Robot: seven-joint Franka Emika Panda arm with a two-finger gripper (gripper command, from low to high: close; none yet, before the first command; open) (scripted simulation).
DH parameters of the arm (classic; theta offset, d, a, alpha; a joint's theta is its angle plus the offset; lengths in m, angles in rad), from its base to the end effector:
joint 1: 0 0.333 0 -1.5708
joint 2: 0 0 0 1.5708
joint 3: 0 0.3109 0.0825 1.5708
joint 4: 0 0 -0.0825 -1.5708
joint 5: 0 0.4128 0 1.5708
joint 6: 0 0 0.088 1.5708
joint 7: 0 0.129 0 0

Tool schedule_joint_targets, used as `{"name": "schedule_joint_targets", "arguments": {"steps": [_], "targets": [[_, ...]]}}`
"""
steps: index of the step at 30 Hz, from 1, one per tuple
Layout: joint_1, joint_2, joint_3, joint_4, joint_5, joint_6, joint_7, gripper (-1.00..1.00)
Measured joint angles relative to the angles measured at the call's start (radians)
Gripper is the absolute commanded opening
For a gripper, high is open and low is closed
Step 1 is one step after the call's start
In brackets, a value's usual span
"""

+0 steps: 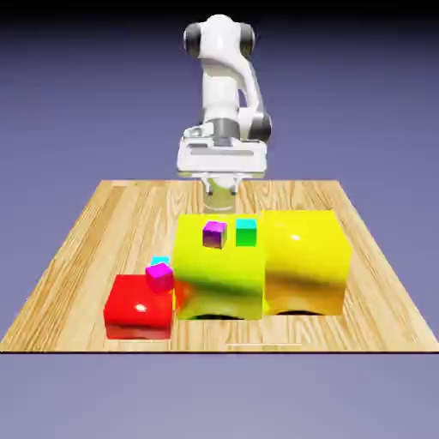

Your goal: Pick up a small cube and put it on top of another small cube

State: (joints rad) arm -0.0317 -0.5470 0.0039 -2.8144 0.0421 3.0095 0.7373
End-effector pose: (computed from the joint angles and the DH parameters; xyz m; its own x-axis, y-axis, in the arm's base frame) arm 0.4301 -0.0150 0.4042 0.5069 -0.7163 0.4795 -0.5351 -0.6977 -0.4764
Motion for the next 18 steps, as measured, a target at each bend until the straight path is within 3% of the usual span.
{"name": "schedule_joint_targets", "arguments": {"steps": [18], "targets": [[-0.652,0.343,0.059,-0.066,0.629,-0.411,-0.056,0.00]]}}
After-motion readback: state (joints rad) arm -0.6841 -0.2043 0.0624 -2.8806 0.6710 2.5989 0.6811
